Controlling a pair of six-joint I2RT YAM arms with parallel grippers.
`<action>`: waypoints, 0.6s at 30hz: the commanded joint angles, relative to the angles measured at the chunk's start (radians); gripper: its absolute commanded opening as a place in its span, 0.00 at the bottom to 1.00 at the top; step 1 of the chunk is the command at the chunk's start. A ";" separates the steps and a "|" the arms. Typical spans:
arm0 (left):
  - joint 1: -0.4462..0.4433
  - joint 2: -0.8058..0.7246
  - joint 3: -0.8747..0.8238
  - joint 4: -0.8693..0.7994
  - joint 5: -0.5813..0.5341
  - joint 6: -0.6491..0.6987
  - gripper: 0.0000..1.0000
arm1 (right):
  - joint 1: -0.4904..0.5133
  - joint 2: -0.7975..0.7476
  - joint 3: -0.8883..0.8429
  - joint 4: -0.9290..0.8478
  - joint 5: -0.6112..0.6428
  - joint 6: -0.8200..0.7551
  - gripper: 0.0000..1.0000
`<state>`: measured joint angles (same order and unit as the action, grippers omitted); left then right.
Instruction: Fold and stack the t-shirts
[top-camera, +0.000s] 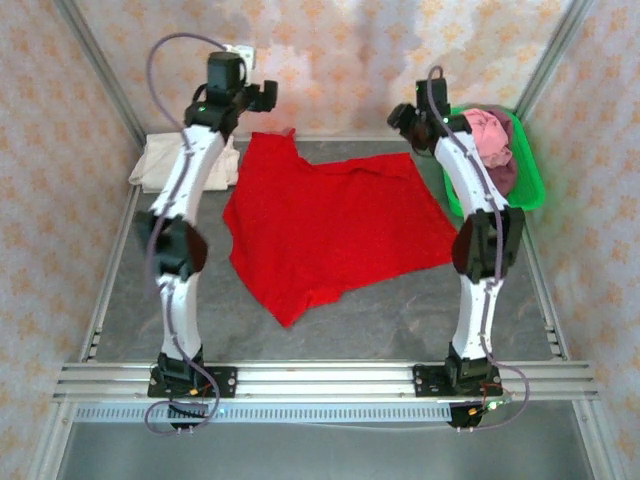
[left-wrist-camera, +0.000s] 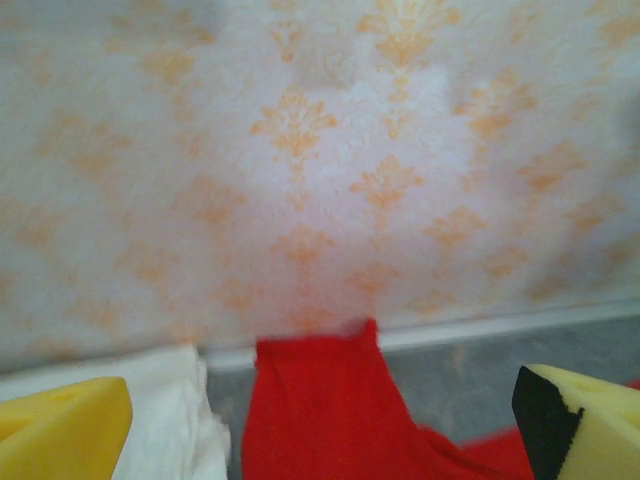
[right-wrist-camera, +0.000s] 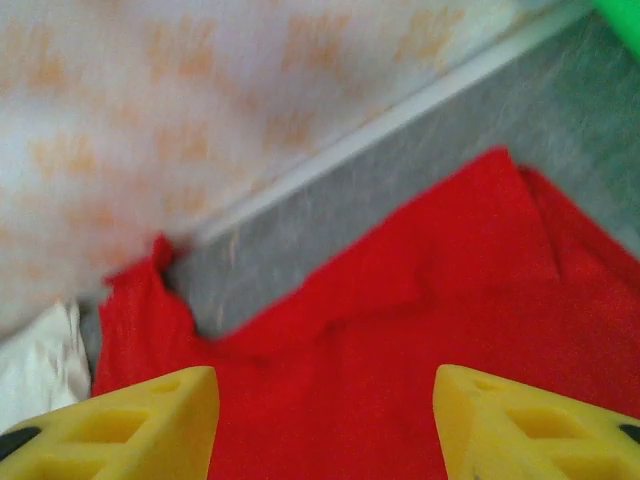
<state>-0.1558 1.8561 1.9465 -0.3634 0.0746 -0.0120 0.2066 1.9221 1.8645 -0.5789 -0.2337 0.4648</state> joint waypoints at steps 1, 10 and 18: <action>-0.039 -0.118 -0.391 0.191 0.052 -0.211 0.89 | 0.008 -0.128 -0.208 0.094 -0.006 -0.080 0.56; -0.131 -0.218 -0.852 0.172 0.125 -0.405 0.64 | 0.014 -0.164 -0.511 0.021 0.032 -0.140 0.42; -0.131 -0.177 -1.044 0.275 0.161 -0.516 0.62 | 0.029 -0.027 -0.563 -0.017 0.021 -0.133 0.39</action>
<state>-0.2874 1.6852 0.9318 -0.1619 0.2165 -0.4618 0.2214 1.8549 1.3140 -0.5579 -0.2287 0.3466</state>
